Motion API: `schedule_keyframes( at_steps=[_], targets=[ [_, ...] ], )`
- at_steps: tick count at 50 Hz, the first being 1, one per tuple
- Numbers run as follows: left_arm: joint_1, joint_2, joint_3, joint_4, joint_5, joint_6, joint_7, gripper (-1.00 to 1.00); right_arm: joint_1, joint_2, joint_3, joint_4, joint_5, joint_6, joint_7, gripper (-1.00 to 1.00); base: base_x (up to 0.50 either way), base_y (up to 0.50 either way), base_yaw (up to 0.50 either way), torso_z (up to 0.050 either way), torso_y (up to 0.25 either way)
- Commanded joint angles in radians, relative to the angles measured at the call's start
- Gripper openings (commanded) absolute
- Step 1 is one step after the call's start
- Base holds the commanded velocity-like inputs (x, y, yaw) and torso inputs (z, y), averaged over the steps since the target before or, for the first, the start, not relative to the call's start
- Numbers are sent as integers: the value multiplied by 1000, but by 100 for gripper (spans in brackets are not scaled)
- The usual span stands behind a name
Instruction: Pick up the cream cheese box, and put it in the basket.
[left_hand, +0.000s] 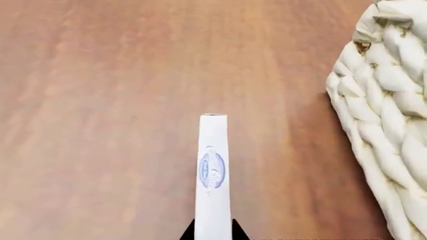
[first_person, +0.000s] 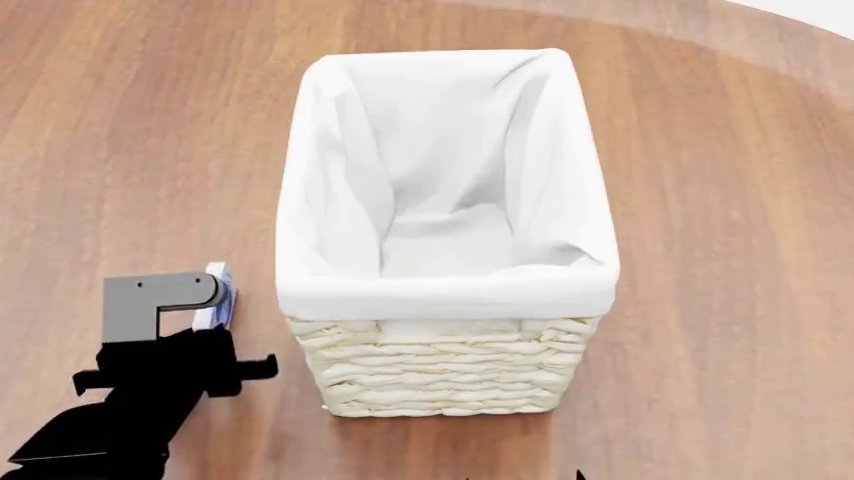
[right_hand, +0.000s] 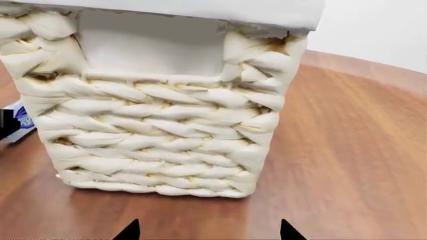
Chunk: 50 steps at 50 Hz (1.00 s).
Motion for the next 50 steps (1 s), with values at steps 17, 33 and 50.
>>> schedule_keyframes(
  at_steps=[17, 33, 50],
  targets=[
    [124, -36, 87, 637, 52, -374, 14, -100, 4, 9, -2, -3, 12, 2, 13, 100, 0, 0, 0, 0, 0],
    [188, -137, 257, 1444, 86, -1027, 189, -100, 4, 13, -3, -7, 18, 1, 21, 100, 0, 0, 0, 0, 0],
    [-97, -203, 532, 1856, 47, -1503, 328, -100, 0, 18, -10, -13, 19, -2, 26, 100, 0, 0, 0, 0, 0]
  ],
)
